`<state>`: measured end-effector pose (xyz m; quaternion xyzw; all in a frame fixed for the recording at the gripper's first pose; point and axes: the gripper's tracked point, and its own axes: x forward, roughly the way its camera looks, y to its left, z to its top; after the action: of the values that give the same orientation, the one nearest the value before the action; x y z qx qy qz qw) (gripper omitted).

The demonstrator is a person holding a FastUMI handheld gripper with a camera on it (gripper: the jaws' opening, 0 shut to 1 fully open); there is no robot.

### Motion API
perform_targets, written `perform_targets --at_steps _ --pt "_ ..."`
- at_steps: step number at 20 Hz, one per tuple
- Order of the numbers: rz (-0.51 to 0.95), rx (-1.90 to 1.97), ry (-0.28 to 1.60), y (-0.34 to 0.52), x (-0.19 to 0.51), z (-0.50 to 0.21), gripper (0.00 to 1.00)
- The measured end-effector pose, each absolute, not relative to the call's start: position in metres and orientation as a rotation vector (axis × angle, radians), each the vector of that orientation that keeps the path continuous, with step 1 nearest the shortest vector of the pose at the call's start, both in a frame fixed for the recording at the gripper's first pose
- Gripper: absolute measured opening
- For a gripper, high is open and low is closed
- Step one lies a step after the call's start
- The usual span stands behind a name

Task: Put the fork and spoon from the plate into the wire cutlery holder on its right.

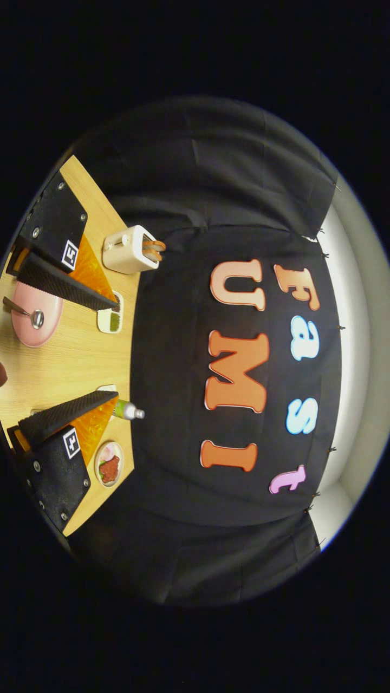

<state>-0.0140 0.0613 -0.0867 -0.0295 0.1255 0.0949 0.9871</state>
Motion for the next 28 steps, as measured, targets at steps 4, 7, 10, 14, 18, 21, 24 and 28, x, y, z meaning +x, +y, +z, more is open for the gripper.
perform_targets --at_steps 4,7,10,14,18,21,24,28 --pt "0.211 -0.047 0.38 0.077 -0.021 -0.127 0.9" --pt "0.243 -0.039 0.488 0.093 -0.028 -0.163 0.89" --pt "0.245 -0.066 0.626 0.103 -0.034 -0.211 0.85" --pt "0.211 -0.044 0.835 0.108 -0.051 -0.273 0.79" --pt "0.19 -0.043 0.977 0.109 -0.064 -0.309 0.68" --pt "0.17 -0.077 1.055 0.105 -0.069 -0.326 0.54" --pt "0.174 -0.097 1.127 0.103 -0.076 -0.338 0.45" --pt "0.18 -0.112 1.193 0.102 -0.081 -0.345 0.33"
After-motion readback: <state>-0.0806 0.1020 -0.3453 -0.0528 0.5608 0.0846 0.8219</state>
